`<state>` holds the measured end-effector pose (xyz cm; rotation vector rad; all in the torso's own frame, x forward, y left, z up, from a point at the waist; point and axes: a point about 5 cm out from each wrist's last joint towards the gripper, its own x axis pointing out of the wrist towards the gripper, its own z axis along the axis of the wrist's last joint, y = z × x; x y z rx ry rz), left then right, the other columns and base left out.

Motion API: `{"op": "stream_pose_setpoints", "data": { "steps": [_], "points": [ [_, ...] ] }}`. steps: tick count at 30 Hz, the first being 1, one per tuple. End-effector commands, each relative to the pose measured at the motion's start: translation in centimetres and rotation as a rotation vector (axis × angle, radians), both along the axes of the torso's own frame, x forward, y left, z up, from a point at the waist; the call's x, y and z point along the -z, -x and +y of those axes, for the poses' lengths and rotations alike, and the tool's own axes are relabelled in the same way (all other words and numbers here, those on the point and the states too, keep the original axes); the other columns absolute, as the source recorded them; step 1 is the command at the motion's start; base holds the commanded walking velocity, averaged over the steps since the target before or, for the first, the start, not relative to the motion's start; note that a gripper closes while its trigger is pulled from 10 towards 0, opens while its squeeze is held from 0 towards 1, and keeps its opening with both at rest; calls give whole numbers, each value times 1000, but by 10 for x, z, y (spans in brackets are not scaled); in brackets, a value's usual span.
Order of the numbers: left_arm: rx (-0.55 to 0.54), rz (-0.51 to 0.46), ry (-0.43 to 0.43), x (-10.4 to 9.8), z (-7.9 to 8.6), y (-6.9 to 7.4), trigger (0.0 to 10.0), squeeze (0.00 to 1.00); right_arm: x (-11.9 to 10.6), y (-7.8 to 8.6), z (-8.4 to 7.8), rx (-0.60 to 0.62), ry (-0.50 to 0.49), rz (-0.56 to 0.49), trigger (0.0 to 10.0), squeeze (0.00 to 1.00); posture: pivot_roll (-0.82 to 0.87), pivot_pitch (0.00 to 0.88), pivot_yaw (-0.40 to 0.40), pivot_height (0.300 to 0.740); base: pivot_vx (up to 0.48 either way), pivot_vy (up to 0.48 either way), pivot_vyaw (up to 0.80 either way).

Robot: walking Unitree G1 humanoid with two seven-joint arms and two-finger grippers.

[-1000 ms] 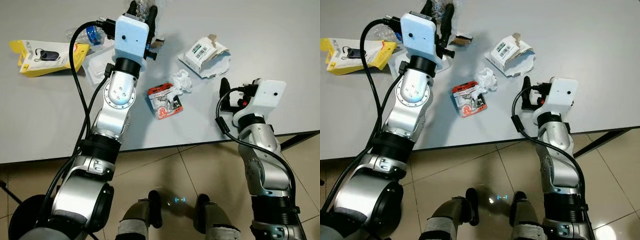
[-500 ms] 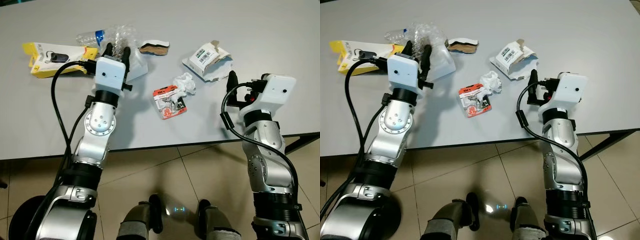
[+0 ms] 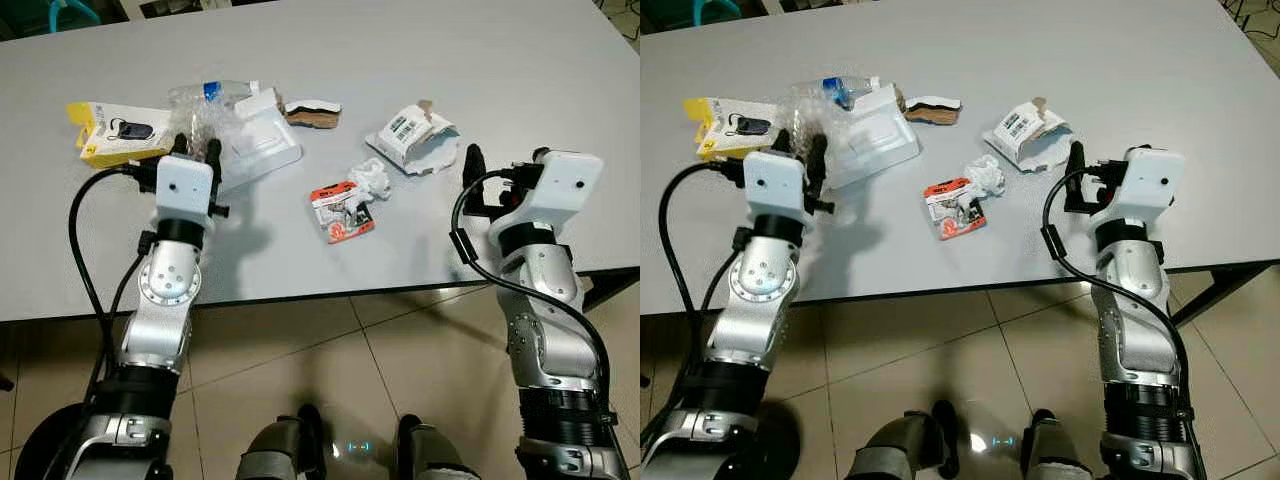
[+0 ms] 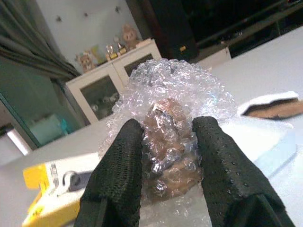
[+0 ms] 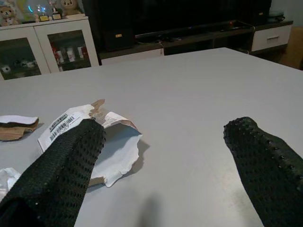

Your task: Picking trash to rubbish bin

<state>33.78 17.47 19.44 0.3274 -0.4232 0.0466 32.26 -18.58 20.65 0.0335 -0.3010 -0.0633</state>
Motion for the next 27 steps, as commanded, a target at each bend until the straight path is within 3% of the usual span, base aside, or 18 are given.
{"op": "stream_pose_setpoints", "data": {
  "steps": [1,4,13,27],
  "points": [
    [-8,0,8,1,-1,3,10000,0,5,2,-1,0,1,12,10000,0,16,214,114,740,0,0,0],
    [-2,16,28,7,-8,5,10000,0,7,2,2,-21,2,24,10000,0,19,234,90,740,0,0,0],
    [-25,32,47,12,-9,7,10000,0,5,1,2,-44,18,35,10000,0,18,260,53,740,0,0,0],
    [-21,54,44,16,-9,10,10000,0,12,-3,3,-56,22,66,10000,0,29,264,62,740,0,0,0]
  ]
}}
